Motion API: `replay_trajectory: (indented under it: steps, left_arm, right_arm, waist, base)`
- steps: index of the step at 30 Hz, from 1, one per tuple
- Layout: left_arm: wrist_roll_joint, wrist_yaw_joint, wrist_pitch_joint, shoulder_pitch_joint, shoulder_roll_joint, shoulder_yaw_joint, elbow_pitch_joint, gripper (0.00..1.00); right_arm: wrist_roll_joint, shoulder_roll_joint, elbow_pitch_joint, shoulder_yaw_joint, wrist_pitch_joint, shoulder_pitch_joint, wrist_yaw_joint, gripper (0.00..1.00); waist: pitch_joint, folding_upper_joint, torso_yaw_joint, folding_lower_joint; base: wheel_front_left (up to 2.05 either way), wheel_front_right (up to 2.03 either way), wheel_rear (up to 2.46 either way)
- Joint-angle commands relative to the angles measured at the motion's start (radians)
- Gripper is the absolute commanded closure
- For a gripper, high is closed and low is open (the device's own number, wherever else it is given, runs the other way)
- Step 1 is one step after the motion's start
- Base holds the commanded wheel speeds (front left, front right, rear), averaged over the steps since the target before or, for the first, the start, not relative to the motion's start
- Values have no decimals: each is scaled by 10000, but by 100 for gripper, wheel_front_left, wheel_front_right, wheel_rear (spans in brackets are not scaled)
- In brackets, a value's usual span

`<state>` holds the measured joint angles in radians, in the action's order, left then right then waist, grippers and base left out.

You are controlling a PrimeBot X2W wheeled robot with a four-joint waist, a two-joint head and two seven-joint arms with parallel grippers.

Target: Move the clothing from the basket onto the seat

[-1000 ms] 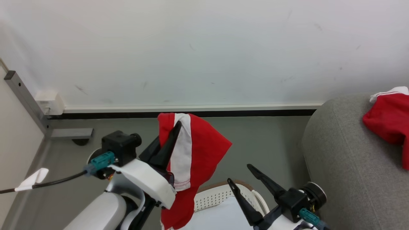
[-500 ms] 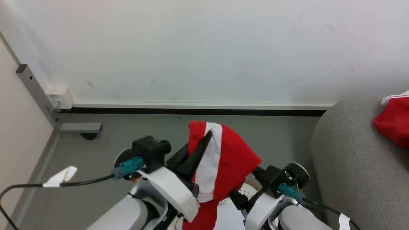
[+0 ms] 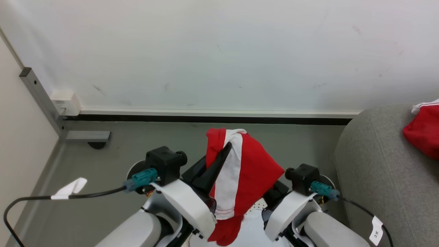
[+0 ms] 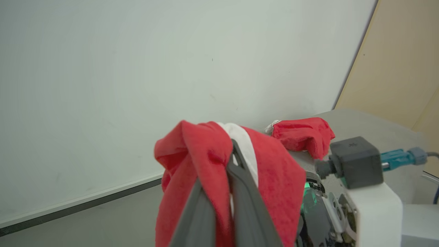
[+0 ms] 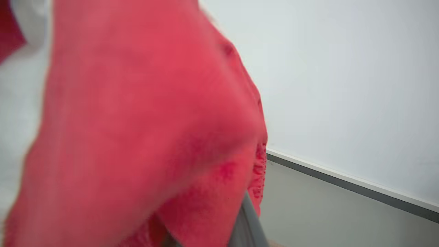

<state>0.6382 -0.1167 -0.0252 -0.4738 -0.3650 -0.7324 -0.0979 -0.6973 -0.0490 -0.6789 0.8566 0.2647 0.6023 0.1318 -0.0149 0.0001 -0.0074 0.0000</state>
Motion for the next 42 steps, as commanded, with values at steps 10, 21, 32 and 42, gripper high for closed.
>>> replay_trajectory:
  steps: [10, 21, 32, 42]
  left_arm:
    - [-42, -81, 311, 224, -50, -27, 580, 0]
    - [-139, 161, 668, 239, 207, -354, 1041, 0]
    - [-425, 321, 952, 81, 515, -746, 1128, 0]
    - [-516, 424, 991, -172, 614, -983, 1070, 0]
  right_arm:
    - [297, -198, 511, -1854, -8, -108, -24, 100]
    - [1028, -722, 1633, -3816, -8, -628, -22, 100]
    - [1367, -1408, 2833, -5210, -8, -1259, -22, 100]
    - [1272, -1791, 3401, -5931, -58, -1735, -22, 100]
  waist:
    - [207, -1, -637, 0]
    - [577, -1, -1867, 0]
    - [867, -1, -3220, 0]
    - [1389, -1, -3596, 0]
  base:
    - [0, 0, 0]
    - [0, 0, 0]
    - [0, 0, 0]
    - [0, 0, 0]
